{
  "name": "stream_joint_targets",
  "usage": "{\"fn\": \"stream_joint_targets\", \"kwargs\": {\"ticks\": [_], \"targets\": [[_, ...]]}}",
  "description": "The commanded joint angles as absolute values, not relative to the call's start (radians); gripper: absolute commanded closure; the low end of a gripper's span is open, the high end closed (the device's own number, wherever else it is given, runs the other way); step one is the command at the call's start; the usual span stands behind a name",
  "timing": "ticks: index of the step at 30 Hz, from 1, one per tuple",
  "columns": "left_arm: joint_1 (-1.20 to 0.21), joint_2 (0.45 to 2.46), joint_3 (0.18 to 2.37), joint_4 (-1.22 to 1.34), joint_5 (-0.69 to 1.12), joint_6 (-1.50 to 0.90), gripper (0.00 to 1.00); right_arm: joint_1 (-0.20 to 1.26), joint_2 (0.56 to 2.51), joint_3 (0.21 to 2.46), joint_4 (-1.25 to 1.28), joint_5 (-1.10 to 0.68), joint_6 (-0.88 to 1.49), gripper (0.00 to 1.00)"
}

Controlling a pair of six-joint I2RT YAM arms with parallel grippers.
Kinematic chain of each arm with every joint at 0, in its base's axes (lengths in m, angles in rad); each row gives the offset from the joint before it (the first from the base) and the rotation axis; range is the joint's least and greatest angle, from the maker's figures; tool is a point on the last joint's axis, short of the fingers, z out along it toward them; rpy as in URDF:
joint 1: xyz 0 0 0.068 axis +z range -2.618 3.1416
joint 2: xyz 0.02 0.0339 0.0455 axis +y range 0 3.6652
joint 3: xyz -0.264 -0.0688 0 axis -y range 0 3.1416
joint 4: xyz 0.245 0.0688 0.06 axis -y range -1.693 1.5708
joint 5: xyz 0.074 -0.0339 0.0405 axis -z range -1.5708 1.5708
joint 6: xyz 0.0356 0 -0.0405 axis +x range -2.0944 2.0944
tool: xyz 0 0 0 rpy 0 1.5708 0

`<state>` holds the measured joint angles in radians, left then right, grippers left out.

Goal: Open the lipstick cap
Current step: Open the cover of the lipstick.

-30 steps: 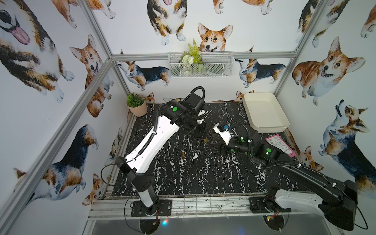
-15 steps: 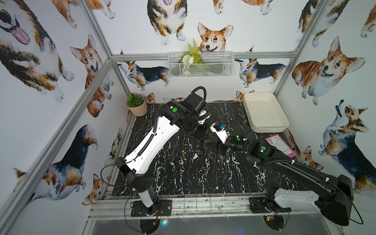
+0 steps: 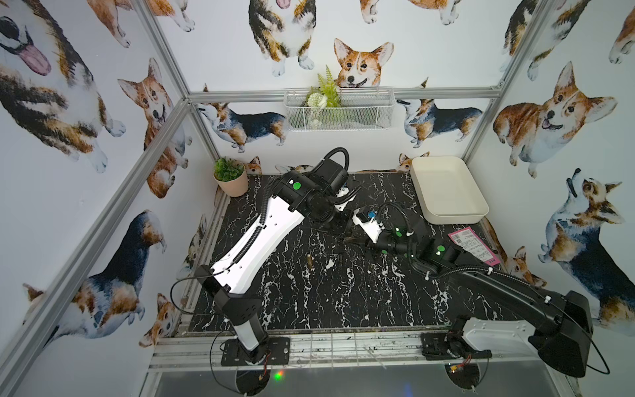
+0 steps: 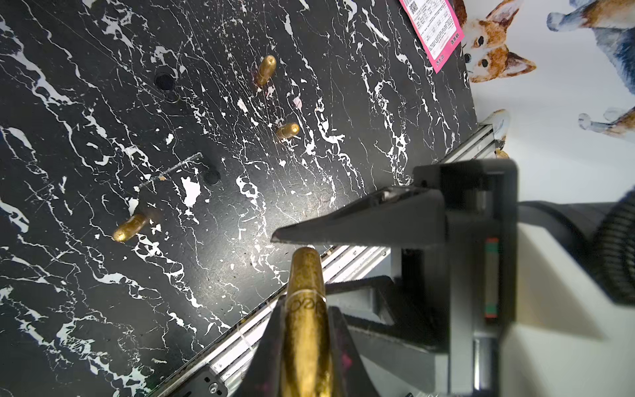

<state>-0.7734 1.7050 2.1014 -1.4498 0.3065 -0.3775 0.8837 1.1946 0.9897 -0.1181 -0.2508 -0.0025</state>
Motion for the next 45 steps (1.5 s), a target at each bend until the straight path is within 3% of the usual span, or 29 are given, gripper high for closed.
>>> {"fn": "stream_joint_targets", "kwargs": {"ticks": [1, 10, 15, 19, 38, 45], "targets": [[-0.773, 1.703, 2.115, -1.502, 0.308, -0.385, 0.89, 0.883, 1.197, 1.005, -0.104, -0.257, -0.014, 0.72], [-0.765, 1.716, 2.133, -1.514, 0.313, -0.376, 0.91, 0.883, 1.161, 0.969, -0.123, -0.243, 0.000, 1.00], [-0.753, 1.717, 2.143, -1.516, 0.327, -0.376, 0.92, 0.883, 1.136, 0.940, -0.119, -0.223, 0.000, 1.00], [-0.740, 1.717, 2.150, -1.514, 0.344, -0.374, 1.00, 0.882, 1.128, 0.924, -0.125, -0.215, -0.001, 1.00], [-0.708, 1.719, 2.198, -1.535, 0.312, -0.356, 1.00, 0.884, 1.102, 0.882, -0.159, -0.195, 0.000, 1.00], [-0.650, 1.725, 2.186, -1.523, 0.143, -0.358, 1.00, 0.884, 1.049, 0.879, -0.155, -0.177, 0.013, 1.00]]}}
